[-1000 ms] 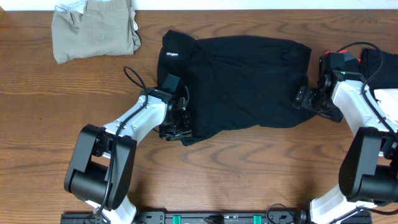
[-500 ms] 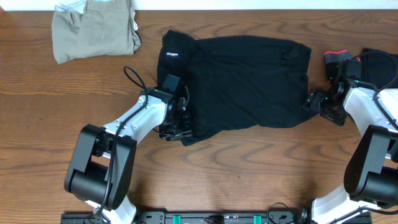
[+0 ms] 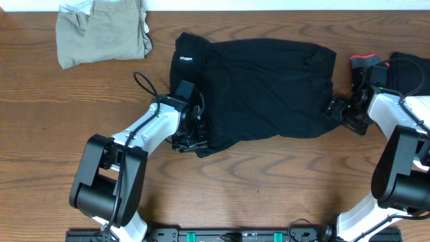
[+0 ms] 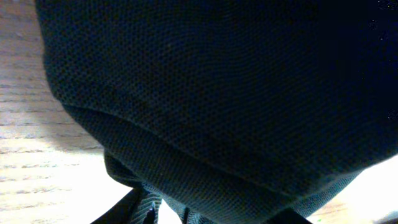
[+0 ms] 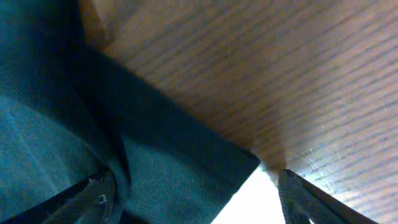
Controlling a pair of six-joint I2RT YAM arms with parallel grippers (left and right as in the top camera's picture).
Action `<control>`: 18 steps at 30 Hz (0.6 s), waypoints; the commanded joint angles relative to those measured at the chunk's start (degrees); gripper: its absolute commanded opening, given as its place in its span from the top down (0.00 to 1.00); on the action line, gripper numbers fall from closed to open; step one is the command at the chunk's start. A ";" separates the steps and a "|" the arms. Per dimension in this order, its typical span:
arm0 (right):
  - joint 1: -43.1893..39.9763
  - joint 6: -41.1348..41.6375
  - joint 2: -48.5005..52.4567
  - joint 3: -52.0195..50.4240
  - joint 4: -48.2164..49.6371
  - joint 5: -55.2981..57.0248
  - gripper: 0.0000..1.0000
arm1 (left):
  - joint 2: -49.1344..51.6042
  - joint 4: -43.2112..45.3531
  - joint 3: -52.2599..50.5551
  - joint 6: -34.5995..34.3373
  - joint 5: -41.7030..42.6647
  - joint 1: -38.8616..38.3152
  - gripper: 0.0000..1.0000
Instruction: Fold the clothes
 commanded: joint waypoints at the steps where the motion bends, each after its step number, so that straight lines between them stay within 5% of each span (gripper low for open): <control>1: -0.17 -0.17 0.55 -0.24 0.42 -0.59 0.23 | 0.20 -0.37 -0.28 0.22 -0.02 0.00 0.57; 18: -0.17 1.22 3.34 -0.26 0.37 -0.63 0.54 | 0.22 -1.09 -0.28 0.28 0.02 0.00 0.60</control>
